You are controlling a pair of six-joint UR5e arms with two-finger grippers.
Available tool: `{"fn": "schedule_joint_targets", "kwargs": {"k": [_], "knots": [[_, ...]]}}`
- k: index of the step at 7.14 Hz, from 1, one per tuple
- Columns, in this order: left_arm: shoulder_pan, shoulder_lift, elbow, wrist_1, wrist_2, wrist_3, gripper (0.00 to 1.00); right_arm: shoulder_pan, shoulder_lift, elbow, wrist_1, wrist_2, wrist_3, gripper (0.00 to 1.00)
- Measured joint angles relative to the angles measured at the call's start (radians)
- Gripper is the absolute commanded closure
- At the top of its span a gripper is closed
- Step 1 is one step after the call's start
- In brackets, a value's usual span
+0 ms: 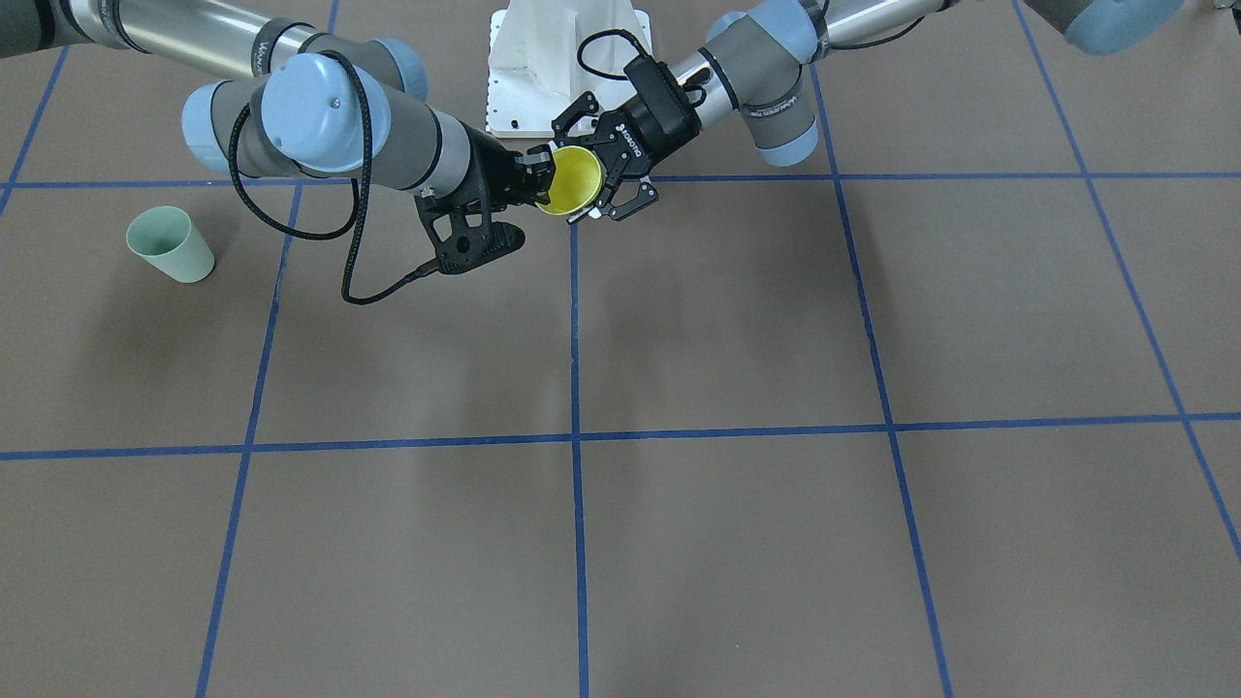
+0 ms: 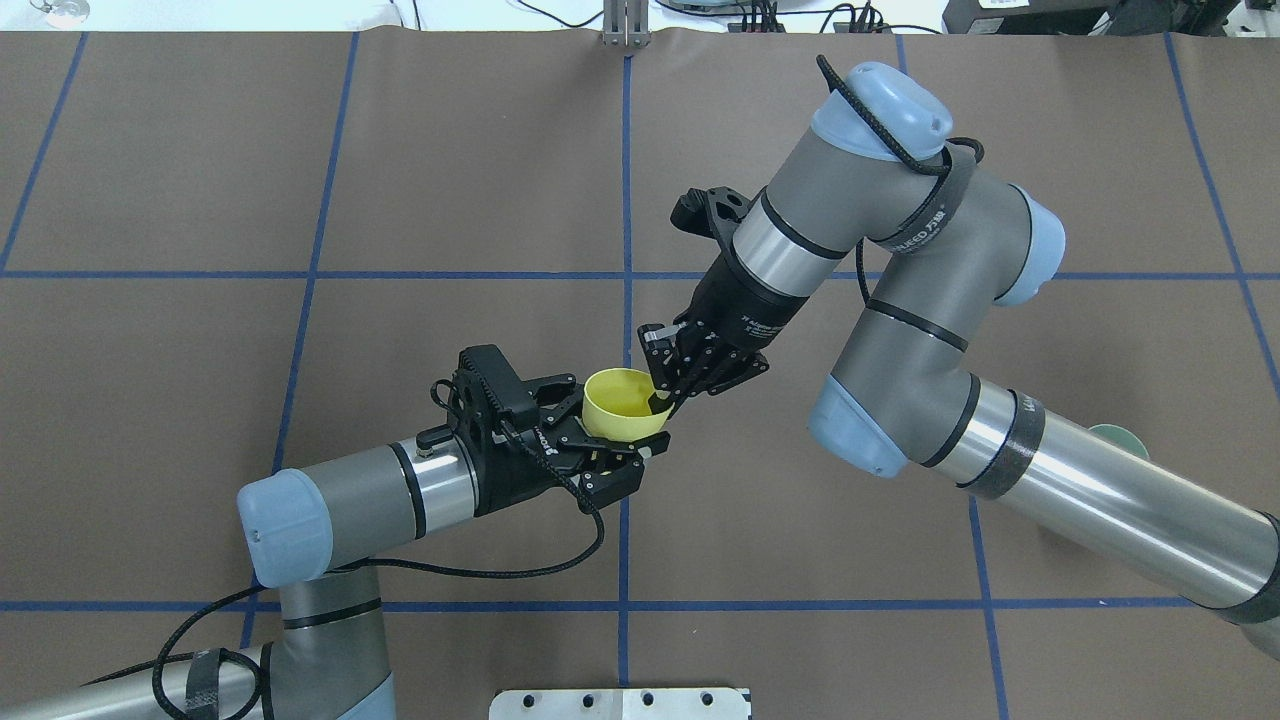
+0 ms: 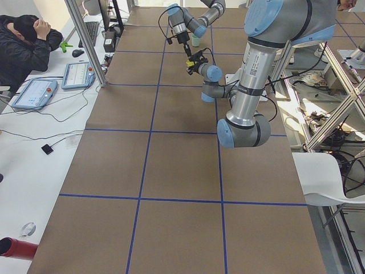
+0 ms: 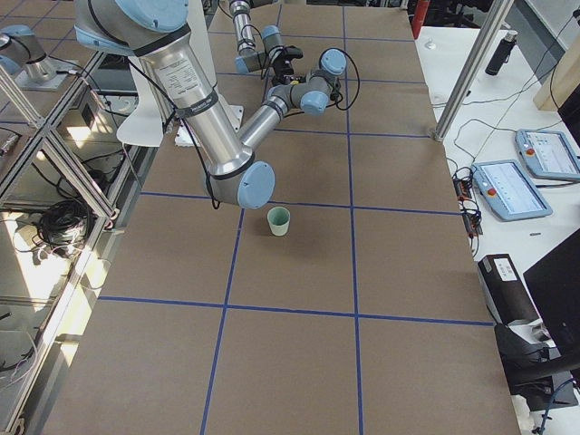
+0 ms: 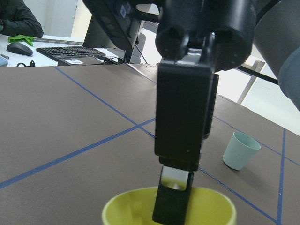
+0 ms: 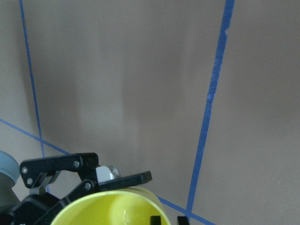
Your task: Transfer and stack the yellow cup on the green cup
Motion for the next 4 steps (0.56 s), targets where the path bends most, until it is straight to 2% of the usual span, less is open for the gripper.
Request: {"fn": "schedule_joint_targets", "kwargs": {"k": [2,4], "knots": [[-0.003,0.003,-0.002,-0.002,0.004,-0.011,0.0,0.003,-0.006,0.014,-0.001,-0.031,0.009,1.0],[-0.007,0.008,-0.007,-0.003,0.004,-0.048,0.0,0.047,-0.031,0.021,-0.006,-0.098,0.015,1.0]]}}
